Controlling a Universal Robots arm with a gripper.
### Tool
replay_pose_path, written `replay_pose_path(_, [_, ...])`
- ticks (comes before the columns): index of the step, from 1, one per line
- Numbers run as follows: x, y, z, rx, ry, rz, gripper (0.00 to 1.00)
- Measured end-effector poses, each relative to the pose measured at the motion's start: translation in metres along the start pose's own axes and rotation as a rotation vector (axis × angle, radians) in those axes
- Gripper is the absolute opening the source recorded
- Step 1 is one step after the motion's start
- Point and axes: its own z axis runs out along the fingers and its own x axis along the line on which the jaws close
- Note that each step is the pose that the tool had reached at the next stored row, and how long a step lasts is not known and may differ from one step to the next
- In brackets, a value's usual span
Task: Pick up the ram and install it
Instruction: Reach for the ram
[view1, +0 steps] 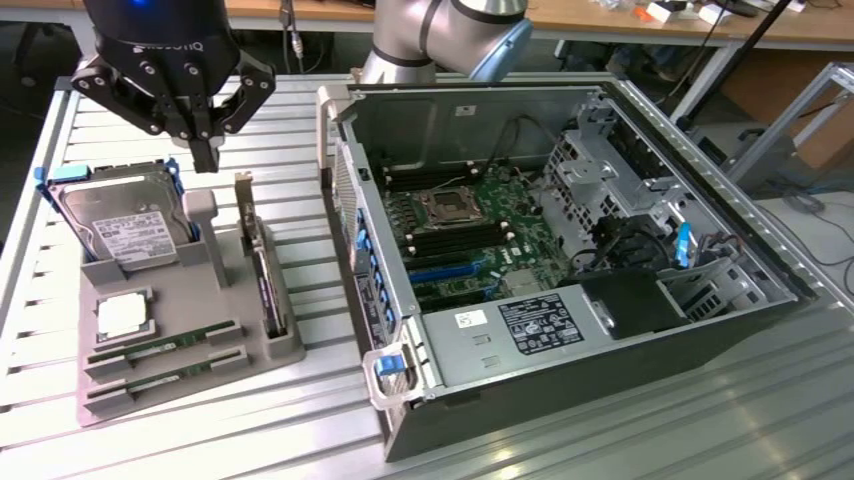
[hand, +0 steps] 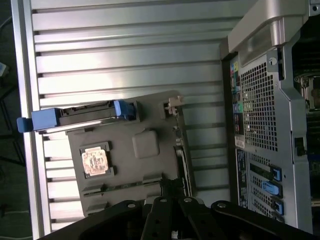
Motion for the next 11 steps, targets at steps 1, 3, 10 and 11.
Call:
replay_pose_path(1, [0.0, -0.0004, 0.0, 0.0, 0.0, 0.0, 0.1])
replay_pose_path(3, [-0.0001, -0.0009, 0.0, 0.0, 0.0, 0.0, 0.1])
replay_pose_path(10, [-0.0004, -0.0054, -0.0002, 0.0024, -0.0001, 0.0, 0.1])
replay_pose_path(11, [-0.0005, -0.0063, -0.0002, 0.0028, -0.0002, 0.0, 0.1])
